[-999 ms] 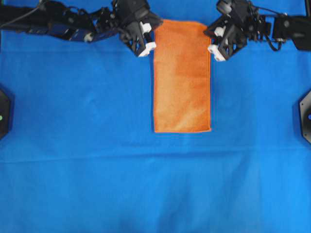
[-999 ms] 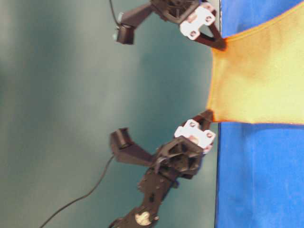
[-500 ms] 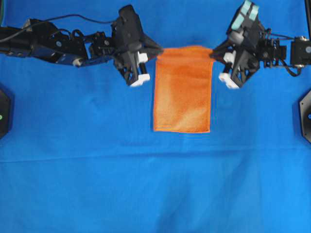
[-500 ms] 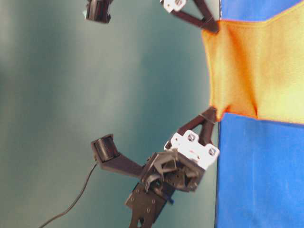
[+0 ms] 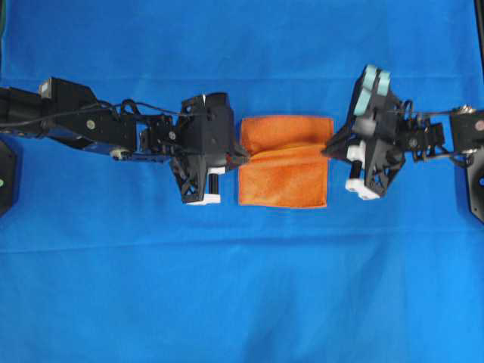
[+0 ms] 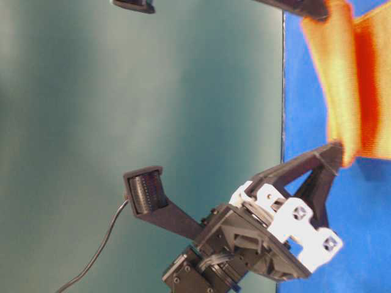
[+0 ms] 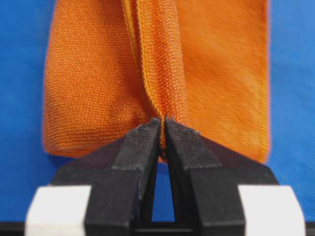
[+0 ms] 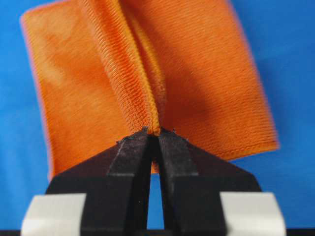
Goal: Fold the orange towel.
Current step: 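Pull the far end toward the near end, folding the strip in half, then lower the folded end onto the towel and hold both grippers there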
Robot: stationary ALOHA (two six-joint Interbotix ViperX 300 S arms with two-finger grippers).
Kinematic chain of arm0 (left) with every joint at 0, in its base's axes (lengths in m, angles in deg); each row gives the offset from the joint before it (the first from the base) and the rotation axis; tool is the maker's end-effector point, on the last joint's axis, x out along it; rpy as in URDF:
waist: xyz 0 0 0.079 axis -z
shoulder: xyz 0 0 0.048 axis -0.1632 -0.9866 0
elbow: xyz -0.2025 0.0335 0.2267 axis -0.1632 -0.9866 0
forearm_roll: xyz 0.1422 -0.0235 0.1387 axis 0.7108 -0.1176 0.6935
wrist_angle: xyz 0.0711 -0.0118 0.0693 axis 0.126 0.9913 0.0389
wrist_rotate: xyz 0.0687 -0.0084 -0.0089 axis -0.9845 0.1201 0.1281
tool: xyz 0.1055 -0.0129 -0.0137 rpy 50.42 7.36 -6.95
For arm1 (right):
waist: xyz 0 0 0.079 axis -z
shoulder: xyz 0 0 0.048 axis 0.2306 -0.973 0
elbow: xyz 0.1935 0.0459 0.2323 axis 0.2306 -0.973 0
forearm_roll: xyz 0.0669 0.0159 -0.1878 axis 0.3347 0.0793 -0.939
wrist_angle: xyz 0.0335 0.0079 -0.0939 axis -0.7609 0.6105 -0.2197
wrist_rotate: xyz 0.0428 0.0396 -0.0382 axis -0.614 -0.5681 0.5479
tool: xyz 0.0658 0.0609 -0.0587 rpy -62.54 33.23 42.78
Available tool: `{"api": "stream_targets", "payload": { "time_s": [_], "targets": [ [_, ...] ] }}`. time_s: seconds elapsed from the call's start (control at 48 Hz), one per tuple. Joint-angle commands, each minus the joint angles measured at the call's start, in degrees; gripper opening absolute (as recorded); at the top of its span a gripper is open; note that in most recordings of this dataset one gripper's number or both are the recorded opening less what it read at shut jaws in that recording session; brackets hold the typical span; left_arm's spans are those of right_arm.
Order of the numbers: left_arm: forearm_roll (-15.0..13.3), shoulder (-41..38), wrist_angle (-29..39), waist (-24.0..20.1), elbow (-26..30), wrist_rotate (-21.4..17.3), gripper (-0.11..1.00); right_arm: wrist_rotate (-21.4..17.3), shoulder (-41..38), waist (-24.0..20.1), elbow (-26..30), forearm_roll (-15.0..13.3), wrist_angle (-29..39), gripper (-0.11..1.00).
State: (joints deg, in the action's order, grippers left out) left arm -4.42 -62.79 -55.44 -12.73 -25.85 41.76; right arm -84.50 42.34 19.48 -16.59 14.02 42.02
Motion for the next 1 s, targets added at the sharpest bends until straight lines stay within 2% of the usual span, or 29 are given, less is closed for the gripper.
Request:
{"api": "stream_targets", "payload": {
  "time_s": [0.0,0.271,0.458,0.791,0.874,0.916,0.979],
  "targets": [
    [0.0,0.4,0.2,1.1,1.0,0.2,0.04,0.1,-1.0,-1.3,0.4,1.4,-0.4,0.04],
    [0.0,-2.7,-0.4,1.8,1.4,0.6,0.04,0.1,-5.9,-4.0,1.7,2.9,-2.7,0.04],
    [0.0,-2.9,-1.0,2.5,1.3,0.6,0.04,0.1,-7.3,-4.9,1.7,4.0,-4.7,0.04],
    [-0.1,-2.9,-2.5,2.4,1.3,0.8,0.04,0.0,-7.8,-5.4,2.1,5.5,-4.5,0.05],
    [-0.1,-2.8,-2.5,2.5,1.1,1.0,0.1,0.0,-7.6,-5.9,2.2,6.0,-4.2,0.06],
    [-0.1,-2.7,-2.3,2.5,1.1,1.1,0.16,0.0,-7.5,-6.4,2.3,6.0,-4.0,0.12],
    [-0.1,-2.3,-1.8,3.0,0.9,1.1,0.3,0.1,-6.8,-7.6,2.5,5.9,-3.3,0.29]
  ]
}}
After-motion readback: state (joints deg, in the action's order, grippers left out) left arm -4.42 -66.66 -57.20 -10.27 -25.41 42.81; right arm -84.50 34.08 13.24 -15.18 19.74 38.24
